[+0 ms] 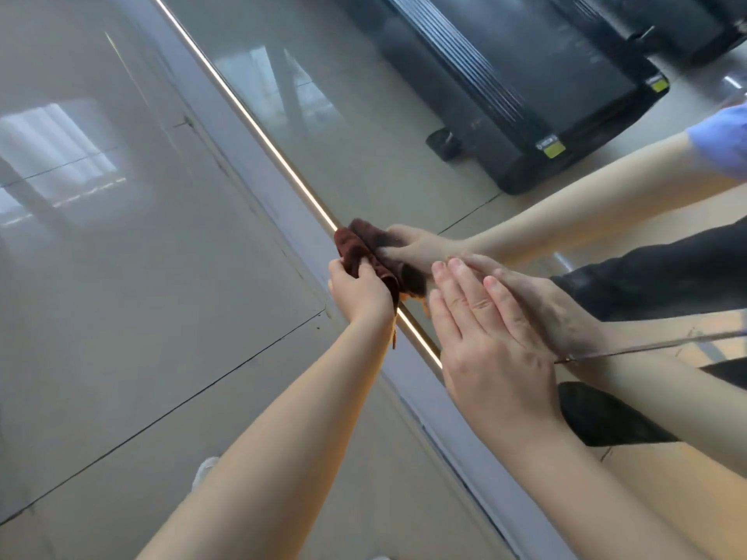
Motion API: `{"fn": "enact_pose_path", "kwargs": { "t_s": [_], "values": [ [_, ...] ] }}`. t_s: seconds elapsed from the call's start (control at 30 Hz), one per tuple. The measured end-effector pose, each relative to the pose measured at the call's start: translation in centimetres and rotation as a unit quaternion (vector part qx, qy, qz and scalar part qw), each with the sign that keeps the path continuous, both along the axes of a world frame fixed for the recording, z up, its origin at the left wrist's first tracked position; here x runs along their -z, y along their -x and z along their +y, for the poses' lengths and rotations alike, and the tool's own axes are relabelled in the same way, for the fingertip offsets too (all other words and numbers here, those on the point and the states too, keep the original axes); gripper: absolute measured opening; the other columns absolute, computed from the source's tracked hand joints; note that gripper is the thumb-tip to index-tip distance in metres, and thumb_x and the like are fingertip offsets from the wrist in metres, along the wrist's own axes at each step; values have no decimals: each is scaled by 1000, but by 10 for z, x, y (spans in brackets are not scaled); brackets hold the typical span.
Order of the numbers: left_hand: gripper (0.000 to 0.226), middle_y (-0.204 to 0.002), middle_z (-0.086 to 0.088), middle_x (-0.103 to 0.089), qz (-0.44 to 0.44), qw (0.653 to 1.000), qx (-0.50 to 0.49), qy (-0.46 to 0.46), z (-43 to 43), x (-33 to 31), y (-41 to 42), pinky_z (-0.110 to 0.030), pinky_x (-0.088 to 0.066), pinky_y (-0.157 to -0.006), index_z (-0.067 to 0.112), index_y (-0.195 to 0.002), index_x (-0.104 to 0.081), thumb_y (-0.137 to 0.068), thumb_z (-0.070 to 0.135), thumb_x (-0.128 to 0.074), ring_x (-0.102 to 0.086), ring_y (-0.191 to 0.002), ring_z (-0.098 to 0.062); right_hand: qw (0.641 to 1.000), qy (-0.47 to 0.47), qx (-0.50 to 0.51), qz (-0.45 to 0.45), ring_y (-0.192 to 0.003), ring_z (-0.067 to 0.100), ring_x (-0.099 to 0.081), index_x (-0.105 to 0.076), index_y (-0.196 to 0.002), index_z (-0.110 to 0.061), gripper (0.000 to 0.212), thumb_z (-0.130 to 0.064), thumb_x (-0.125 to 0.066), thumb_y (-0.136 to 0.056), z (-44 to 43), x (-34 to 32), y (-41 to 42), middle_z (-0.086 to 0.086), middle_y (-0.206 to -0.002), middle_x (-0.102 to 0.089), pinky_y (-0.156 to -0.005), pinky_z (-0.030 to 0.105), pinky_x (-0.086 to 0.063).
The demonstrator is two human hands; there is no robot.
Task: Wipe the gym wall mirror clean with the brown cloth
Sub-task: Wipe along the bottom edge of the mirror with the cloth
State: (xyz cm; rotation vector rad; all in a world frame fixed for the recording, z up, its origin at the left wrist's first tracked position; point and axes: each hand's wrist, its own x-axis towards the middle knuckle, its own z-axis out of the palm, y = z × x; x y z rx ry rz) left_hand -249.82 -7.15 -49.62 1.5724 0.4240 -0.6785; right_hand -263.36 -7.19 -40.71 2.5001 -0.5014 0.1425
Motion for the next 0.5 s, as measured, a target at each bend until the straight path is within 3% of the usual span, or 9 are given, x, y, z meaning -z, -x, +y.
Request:
{"fn": "enact_pose_path", "kwargs": {
  "t_s": [0.1, 0.27, 0.5],
  "values": [
    [22, -116, -12, -60, -34, 999, 0, 10, -1, -11, -21, -31, -50, -78, 27, -83, -45, -104, 20, -47, -62, -97, -22, 1000, 8, 4, 14, -142, 27, -25, -52, -138, 3, 52, -10, -39, -90, -2, -3, -10, 19, -151, -41, -120, 38, -2],
    [17, -110, -12, -62, -73, 994, 57, 59, 11, -22, -1, -41, -50, -94, 28, -86, -49, -99, 16, -52, -62, -102, -25, 1000, -11, 14, -6, -141, 26, -39, -57, -134, -1, 48, -12, -39, -91, -2, 2, -29, 16, -149, -45, -120, 38, -9],
    [24, -119, -14, -59, -54, 998, 16, 4, -7, -15, -75, -45, -49, -99, 29, -82, -44, -103, 17, -47, -61, -104, -27, 1000, -13, 14, 5, -143, 25, -25, -52, -138, 1, 50, -12, -46, -90, -6, -4, -54, 18, -152, -39, -121, 37, -3]
  ]
}}
